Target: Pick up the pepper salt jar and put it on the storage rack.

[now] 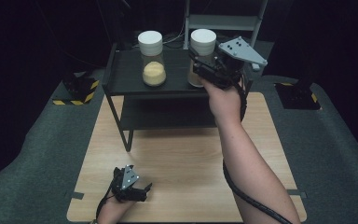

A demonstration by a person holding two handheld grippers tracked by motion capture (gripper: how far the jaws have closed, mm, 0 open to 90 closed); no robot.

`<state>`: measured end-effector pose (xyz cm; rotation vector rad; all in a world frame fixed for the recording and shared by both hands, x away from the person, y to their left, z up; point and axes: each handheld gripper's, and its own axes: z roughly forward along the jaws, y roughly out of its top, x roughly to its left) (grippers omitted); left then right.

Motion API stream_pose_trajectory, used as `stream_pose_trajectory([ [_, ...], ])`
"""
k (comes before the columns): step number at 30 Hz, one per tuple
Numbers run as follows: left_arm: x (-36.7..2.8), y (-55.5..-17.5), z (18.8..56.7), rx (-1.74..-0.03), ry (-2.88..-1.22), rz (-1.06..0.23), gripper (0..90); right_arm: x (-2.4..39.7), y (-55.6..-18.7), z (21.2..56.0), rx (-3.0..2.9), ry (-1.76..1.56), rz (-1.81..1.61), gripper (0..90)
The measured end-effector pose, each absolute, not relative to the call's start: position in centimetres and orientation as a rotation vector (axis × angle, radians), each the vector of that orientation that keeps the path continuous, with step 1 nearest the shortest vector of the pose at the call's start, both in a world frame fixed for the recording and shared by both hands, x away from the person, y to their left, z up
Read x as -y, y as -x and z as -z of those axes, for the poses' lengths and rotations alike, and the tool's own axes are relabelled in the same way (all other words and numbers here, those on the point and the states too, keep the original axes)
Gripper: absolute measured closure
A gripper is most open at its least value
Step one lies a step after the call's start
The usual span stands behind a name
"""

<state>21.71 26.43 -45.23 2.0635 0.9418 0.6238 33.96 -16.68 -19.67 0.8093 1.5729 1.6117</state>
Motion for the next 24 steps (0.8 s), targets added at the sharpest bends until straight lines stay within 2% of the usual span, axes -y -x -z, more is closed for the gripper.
stream_pose_trajectory([
  [24, -26.6, -21.7, 45.3, -0.945, -2.055, -0.615, 0.9, 15.5, -35.9, 20.6, -1.571, -0.828, -1.6, 34.0],
])
